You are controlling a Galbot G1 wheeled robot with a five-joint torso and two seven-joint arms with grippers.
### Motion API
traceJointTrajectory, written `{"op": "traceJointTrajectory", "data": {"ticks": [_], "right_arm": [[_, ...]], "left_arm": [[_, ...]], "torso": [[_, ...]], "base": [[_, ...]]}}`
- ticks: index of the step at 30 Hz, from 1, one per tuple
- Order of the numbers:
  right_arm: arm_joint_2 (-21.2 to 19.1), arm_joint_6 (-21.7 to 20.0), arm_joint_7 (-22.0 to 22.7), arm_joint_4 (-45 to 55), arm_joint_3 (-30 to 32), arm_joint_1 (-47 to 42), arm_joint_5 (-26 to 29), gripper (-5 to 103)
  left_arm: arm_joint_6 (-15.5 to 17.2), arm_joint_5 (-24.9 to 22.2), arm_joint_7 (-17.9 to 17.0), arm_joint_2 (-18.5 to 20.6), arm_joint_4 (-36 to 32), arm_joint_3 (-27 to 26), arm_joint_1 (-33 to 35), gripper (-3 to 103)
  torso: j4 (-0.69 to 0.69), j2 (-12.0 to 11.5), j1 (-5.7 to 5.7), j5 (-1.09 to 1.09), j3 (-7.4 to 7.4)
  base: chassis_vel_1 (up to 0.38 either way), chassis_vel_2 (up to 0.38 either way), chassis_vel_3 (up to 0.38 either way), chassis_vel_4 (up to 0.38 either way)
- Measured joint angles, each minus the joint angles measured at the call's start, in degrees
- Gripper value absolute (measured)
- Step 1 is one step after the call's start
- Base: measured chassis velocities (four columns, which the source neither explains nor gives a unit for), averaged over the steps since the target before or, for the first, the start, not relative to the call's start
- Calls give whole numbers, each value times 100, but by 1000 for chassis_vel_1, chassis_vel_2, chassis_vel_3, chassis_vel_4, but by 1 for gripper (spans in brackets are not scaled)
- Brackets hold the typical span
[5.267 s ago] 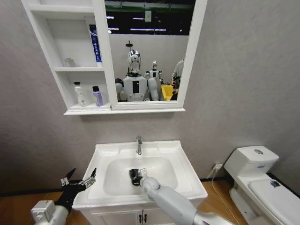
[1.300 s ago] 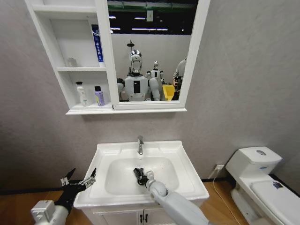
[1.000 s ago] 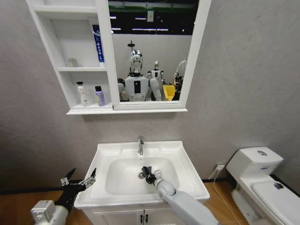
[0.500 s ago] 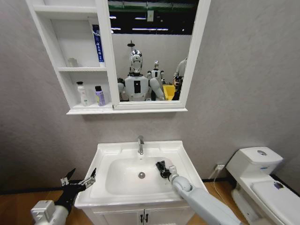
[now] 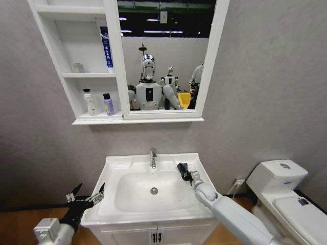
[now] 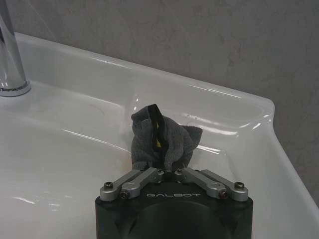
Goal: Move facial cleanser and shampoo from washbasin to cabinet, then wipe washbasin with towel.
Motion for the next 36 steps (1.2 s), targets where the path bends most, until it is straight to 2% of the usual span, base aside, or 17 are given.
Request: {"op": "traceJointTrajectory", "data": {"ticks": [5, 16, 17, 19, 20, 21, 22, 24, 25, 26, 27, 28, 30, 31, 34, 35, 36], "right_arm": [[-50, 193, -274, -162, 147, -52, -483, 4], [-360, 164, -618, -57, 559, -171, -197, 4], [-390, 187, -719, -70, 618, -189, -261, 15], [-419, 240, -841, -127, 711, -200, -350, 15], [-434, 337, -965, -191, 790, -200, -388, 25], [-436, 466, -1105, -249, 852, -198, -387, 25], [-432, 571, -1218, -294, 892, -192, -376, 36], [-401, 747, -1371, -357, 956, -171, -375, 36], [-376, 822, -1456, -383, 987, -157, -362, 47], [-347, 884, -1509, -401, 1000, -142, -327, 47], [-347, 884, -1509, -401, 1000, -142, -327, 47], [-313, 898, -1532, -415, 1001, -130, -270, 57], [-272, 898, -1533, -429, 982, -119, -204, 57], [-215, 896, -1531, -460, 950, -108, -150, 68], [-104, 854, -1419, -508, 883, -92, -128, 68], [-59, 799, -1312, -502, 858, -97, -125, 79], [-42, 733, -1227, -473, 849, -114, -124, 79]], "left_arm": [[0, 0, 0, 0, 0, 0, 0, 100], [0, 0, 0, 0, 0, 0, 0, 100], [0, 0, 0, 0, 0, 0, 0, 100], [0, 0, 0, 0, 0, 0, 0, 100], [0, 0, 0, 0, 0, 0, 0, 100], [0, 0, 0, 0, 0, 0, 0, 100], [0, 0, 0, 0, 0, 0, 0, 100], [0, 0, 0, 0, 0, 0, 0, 100], [0, 0, 0, 0, 0, 0, 0, 100], [0, 0, 0, 0, 0, 0, 0, 100], [0, 0, 0, 0, 0, 0, 0, 100], [0, 0, 0, 0, 0, 0, 0, 100], [0, 0, 0, 0, 0, 0, 0, 100], [0, 0, 0, 0, 0, 0, 0, 100], [0, 0, 0, 0, 0, 0, 0, 100], [0, 0, 0, 0, 0, 0, 0, 100], [0, 0, 0, 0, 0, 0, 0, 100]], "torso": [[0, 0, 0, 0, 0], [0, 0, 0, 0, 0], [-1, 0, 0, 0, 0], [-1, 0, 0, 0, 0], [-1, 0, 0, 0, 0], [-1, 0, 0, -1, 0], [-1, 0, 0, 0, 0], [-1, 0, 0, 0, 0], [-1, 1, 0, -1, 0], [0, 1, 0, 0, 0], [0, 1, 0, 0, 0], [0, 1, 0, 0, 0], [0, 1, 0, -1, 0], [0, 1, 0, 0, 0], [1, 1, 0, 0, 0], [1, 1, 0, 1, 0], [1, 1, 0, 0, 0]], "base": [[0, 0, 0, 0], [0, 0, 0, 0], [0, 0, 0, 0], [0, 0, 0, 0], [0, 0, 0, 0], [0, 0, 0, 0], [0, 0, 0, 0], [0, 0, 0, 0], [0, 0, 0, 0], [0, 0, 0, 0], [0, 0, 0, 0], [0, 0, 0, 0], [0, 0, 0, 0], [0, 0, 0, 0], [0, 0, 0, 0], [0, 0, 0, 0], [0, 0, 0, 0]]}}
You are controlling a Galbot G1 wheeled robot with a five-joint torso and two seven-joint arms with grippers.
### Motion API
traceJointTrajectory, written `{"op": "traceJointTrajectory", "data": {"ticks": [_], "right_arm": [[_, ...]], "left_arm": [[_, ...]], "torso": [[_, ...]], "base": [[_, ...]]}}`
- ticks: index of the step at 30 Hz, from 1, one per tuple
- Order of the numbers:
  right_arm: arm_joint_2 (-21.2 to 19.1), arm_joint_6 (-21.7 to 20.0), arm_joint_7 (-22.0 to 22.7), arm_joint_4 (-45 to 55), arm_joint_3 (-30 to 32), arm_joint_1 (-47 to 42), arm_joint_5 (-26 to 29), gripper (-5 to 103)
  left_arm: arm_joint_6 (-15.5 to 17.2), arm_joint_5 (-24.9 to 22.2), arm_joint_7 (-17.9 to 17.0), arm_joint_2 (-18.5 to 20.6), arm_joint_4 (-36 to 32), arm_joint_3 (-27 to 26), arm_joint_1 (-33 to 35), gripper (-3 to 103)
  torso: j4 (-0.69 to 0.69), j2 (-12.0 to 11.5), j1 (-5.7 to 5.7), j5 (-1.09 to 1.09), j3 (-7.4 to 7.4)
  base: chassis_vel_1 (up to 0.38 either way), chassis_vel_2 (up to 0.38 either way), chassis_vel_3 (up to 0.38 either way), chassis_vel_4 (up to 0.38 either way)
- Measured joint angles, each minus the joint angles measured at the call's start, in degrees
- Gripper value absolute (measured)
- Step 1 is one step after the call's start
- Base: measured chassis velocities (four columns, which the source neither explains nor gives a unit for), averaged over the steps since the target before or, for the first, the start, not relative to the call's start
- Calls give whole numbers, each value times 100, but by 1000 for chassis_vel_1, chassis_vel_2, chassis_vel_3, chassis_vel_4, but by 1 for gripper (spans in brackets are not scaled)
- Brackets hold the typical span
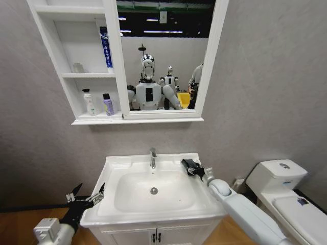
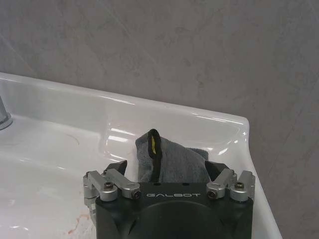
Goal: Move facial cleanser and shampoo from washbasin to cabinet, then wipe washbasin with towel.
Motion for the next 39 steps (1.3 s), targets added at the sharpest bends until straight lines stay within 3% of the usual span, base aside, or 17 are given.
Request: {"op": "traceJointTrajectory", "data": {"ticks": [1, 3, 4, 6, 8, 12, 17, 20, 23, 24, 27, 28, 30, 31, 34, 39], "right_arm": [[5, -58, 45, 32, 0, -16, 0, 90], [4, -99, 70, 53, 9, -33, -13, 90], [1, -128, 67, 52, 53, -54, -72, 98], [-5, -129, -39, 18, 144, -76, -170, 98], [-8, 217, -334, -102, 275, -105, -231, 100], [33, 634, -502, -126, 436, -176, -120, 100], [21, 756, -374, 343, 840, -490, 161, 100], [-80, 570, 20, 1115, 1281, -895, 344, 100], [-173, 462, 520, 2536, 2015, -1828, 142, 100], [-173, 462, 520, 2536, 2015, -1828, 142, 100], [14, 391, 720, 3623, 2855, -3199, -153, 100], [14, 391, 720, 3623, 2855, -3199, -153, 100], [339, 421, 658, 4352, 3563, -4537, -478, 100], [339, 421, 658, 4352, 3563, -4537, -478, 100], [852, 764, 344, 4791, 4090, -5851, -998, 100], [1200, 925, 145, 4936, 4174, -6421, -1174, 100]], "left_arm": [[0, 0, 0, 0, 0, 0, 0, 100], [0, 0, 0, 0, 0, 0, 0, 100], [0, 0, 0, 0, 0, 0, 0, 100], [0, 0, 0, 0, 0, 0, 0, 100], [0, 0, 0, 0, 0, 0, 0, 100], [0, 0, 0, 0, 0, 0, 0, 100], [0, 0, 0, 0, 0, 0, 0, 100], [0, 0, 0, 0, 0, 0, 0, 100], [0, 0, 0, 0, 0, 1, 0, 100], [0, 0, 0, 0, 0, 1, 0, 100], [0, 0, 0, 1, 0, 0, 0, 100], [0, 0, 0, 1, 0, 0, 0, 100], [-2, 0, -4, 1, 0, -1, 0, 100], [-2, 0, -4, 1, 0, -1, 0, 100], [-1, 0, -1, 0, 0, 0, 0, 100], [-1, 0, -1, 0, 0, 0, 0, 100]], "torso": [[0, 0, 0, 0, 0], [0, 0, 0, -1, 0], [0, 0, 0, 0, 0], [0, 0, 0, 0, 0], [-3, 0, 0, -1, 0], [0, 0, 0, 0, 0], [0, 0, 0, 4, 0], [-2, 0, 0, 0, 0], [2, 0, -1, -2, -1], [2, 0, -1, -2, -1], [-4, 0, -1, 4, -1], [-4, 0, -1, 4, -1], [-4, 1, -3, 0, -2], [-4, 1, -3, 0, -2], [-4, 1, -3, -3, -2], [-4, 1, -3, -2, -2]], "base": [[0, 0, 0, 0], [0, 0, 0, 0], [0, 0, 0, 0], [0, 0, 0, 0], [0, 0, 0, 0], [0, 0, 0, 0], [0, 0, 0, 0], [0, 0, 0, 0], [0, 0, 0, 0], [0, 0, 0, 0], [0, 0, 0, 0], [0, 0, 0, 0], [0, 0, 0, 0], [0, 0, 0, 0], [0, 0, 0, 0], [0, 0, 0, 0]]}}
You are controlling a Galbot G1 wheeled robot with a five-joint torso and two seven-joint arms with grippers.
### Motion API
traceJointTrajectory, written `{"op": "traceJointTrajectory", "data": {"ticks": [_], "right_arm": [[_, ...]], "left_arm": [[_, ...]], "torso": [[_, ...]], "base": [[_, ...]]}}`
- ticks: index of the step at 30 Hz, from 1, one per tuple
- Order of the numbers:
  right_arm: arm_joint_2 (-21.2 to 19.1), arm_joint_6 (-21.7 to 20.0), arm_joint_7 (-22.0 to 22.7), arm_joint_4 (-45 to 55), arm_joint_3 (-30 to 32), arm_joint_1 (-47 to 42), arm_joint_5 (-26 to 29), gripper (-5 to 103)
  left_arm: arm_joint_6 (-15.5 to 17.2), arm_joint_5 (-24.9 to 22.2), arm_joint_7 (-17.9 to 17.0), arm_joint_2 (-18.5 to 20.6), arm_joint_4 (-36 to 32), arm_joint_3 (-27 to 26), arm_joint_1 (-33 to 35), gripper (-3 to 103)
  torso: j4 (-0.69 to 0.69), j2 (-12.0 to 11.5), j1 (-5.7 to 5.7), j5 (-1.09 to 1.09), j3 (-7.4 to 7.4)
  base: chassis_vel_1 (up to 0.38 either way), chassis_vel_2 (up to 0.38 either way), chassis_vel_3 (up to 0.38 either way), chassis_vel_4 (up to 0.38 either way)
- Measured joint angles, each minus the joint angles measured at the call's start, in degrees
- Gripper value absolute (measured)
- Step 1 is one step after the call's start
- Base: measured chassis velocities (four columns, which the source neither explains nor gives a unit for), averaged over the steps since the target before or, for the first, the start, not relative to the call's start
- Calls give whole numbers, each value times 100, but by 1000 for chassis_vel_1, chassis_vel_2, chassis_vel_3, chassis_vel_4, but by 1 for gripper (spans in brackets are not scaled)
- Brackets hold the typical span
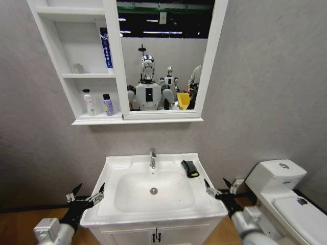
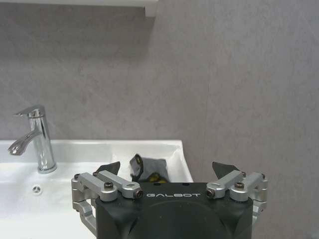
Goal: Move facial cleanser and shampoo from washbasin to cabinet, then wipe washbasin with towel.
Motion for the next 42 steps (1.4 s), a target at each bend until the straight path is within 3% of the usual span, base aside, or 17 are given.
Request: {"op": "traceJointTrajectory", "data": {"ticks": [5, 7, 8, 10, 11, 12, 17, 24, 36, 41, 42], "right_arm": [[-185, -583, 255, -297, -343, 462, 371, 100], [-616, -1214, 435, -871, -715, 1705, 1371, 100], [-616, -1214, 435, -871, -715, 1705, 1371, 100], [-791, -1318, 319, -1428, -1041, 2515, 1831, 100], [-863, -1262, 42, -2064, -1384, 3347, 1891, 100], [-863, -1262, 42, -2064, -1384, 3347, 1891, 100], [-690, -1108, -279, -3500, -2472, 5147, 1631, 100], [-505, -1068, -375, -4513, -2845, 5874, 1100, 100], [-509, -1233, -332, -4781, -2904, 5954, 1596, 101], [-462, -1412, -196, -4808, -2919, 5935, 1703, 93], [-453, -1443, -177, -4829, -2924, 5933, 1742, 83]], "left_arm": [[0, 0, 0, 0, 1, 0, 0, 100], [0, 0, 0, 0, 0, 0, 0, 100], [0, 0, 0, 0, 0, 0, 0, 100], [0, 0, 0, 0, 1, 0, 0, 100], [1, 0, 0, 0, 0, 0, 1, 100], [1, 0, 0, 0, 0, 0, 1, 100], [1, 0, -1, 0, 0, 0, 0, 100], [1, 0, 0, 0, 0, 0, 0, 100], [1, 0, 0, 0, 0, 0, 0, 100], [1, 0, 0, 0, 0, 0, 0, 100], [1, 0, 0, 0, 0, 0, 0, 100]], "torso": [[0, 0, 0, 2, 1], [4, -1, 2, 3, 2], [4, -1, 2, 3, 2], [5, -2, 3, 4, 3], [4, -3, 4, 2, 3], [4, -3, 4, 2, 3], [6, -3, 5, 2, 3], [4, -3, 4, 2, 3], [2, -2, 3, 2, 2], [2, -2, 2, 2, 1], [2, -2, 2, 2, 1]], "base": [[0, 0, 0, 0], [0, 0, 0, 0], [0, 0, 0, 0], [0, 0, 0, 0], [0, 0, 0, 0], [0, 0, 0, 0], [0, 0, 0, 0], [0, 0, 0, 0], [0, 0, 0, 0], [0, 0, 0, 0], [0, 0, 0, 0]]}}
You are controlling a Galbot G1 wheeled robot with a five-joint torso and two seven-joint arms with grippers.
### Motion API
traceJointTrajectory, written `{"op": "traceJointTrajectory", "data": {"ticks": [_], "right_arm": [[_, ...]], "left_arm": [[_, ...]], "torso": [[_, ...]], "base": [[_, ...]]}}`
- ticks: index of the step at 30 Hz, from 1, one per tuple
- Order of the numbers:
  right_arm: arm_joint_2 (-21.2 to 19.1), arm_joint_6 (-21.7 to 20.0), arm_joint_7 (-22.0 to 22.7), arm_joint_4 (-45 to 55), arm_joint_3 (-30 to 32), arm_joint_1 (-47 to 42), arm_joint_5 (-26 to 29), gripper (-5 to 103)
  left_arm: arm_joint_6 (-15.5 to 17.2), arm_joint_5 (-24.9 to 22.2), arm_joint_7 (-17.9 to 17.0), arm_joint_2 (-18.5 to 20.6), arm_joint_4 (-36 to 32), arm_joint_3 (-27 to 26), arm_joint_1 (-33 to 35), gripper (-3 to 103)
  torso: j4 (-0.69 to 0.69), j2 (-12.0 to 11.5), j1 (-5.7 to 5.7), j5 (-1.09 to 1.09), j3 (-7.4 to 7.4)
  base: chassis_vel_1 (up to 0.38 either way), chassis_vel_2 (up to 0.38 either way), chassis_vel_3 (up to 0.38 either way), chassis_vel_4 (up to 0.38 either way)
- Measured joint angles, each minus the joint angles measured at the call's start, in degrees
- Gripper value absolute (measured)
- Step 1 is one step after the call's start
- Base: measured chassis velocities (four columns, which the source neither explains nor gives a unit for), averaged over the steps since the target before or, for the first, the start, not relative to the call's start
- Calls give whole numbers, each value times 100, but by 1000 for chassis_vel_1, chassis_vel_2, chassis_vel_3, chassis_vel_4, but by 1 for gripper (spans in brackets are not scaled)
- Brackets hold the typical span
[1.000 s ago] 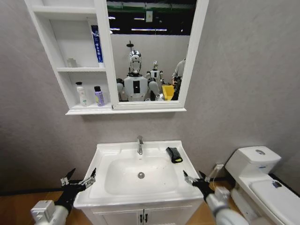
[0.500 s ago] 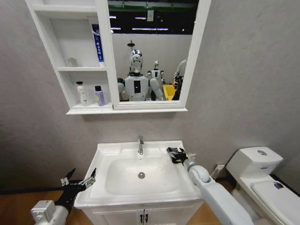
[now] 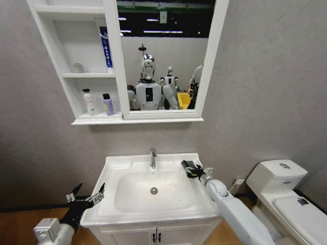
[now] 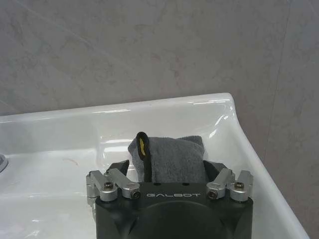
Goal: Move facial cleanser and shampoo from washbasin to cabinet, then wipe washbasin with towel.
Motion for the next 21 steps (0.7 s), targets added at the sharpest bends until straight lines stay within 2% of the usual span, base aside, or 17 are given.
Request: {"op": "traceJointTrajectory", "data": {"ticks": [2, 3, 7, 8, 9, 10, 12, 13, 15, 16, 18, 19, 21], "right_arm": [[13, -26, 17, -40, -10, 2, 29, 83], [22, -39, 23, -68, -19, 11, 30, 72], [22, -61, 21, -111, -36, 47, 31, 72], [17, -78, 15, -131, -55, 71, 37, 61], [14, -92, 15, -143, -71, 87, 52, 61], [8, -100, 15, -151, -84, 97, 71, 50], [-1, -109, 16, -152, -96, 103, 88, 50], [-12, -114, 19, -149, -104, 106, 102, 39], [-35, -131, 38, -108, -112, 107, 136, 39], [-56, -155, 53, -57, -112, 107, 176, 28], [-77, -176, 72, -6, -112, 106, 217, 28], [-98, -185, 80, 43, -113, 99, 239, 18], [-114, -188, 84, 86, -113, 90, 245, 18]], "left_arm": [[0, 0, 0, 0, 0, 0, 0, 100], [0, 0, 0, 0, 0, 0, 0, 100], [0, 0, 0, 0, 0, 0, 0, 100], [0, 0, 0, 0, 0, 0, 0, 100], [0, 0, 0, 0, 0, 0, 0, 100], [0, 0, 0, 0, 0, 0, 0, 100], [0, 0, 0, 0, 0, 0, 0, 100], [0, 0, 0, 0, 0, 0, 0, 100], [0, 0, 0, 0, 0, 0, 0, 100], [0, 0, 0, 0, 0, 0, 0, 100], [0, 0, 0, 0, 0, 0, 0, 100], [0, 0, 0, 0, 0, 0, 0, 100], [0, 0, 0, 0, 0, 0, 0, 100]], "torso": [[0, 0, 0, 0, 0], [0, 0, 0, 0, 0], [0, 0, 0, -1, 0], [0, 0, 0, 0, 0], [0, 1, 0, 0, 0], [0, 1, 0, 0, 0], [0, 1, 0, 0, 0], [0, 1, 0, 0, 0], [0, 1, 0, 0, 0], [0, 0, 0, 0, 0], [0, 1, 0, 0, 0], [1, 0, 0, 0, 0], [0, 0, 0, 0, 0]], "base": [[0, 0, 0, 0], [0, 0, 0, 0], [0, 0, 0, 0], [0, 0, 0, 0], [0, 0, 0, 0], [0, 0, 0, 0], [0, 0, 0, 0], [0, 0, 0, 0], [0, 0, 0, 0], [0, 0, 0, 0], [0, 0, 0, 0], [0, 0, 0, 0], [0, 0, 0, 0]]}}
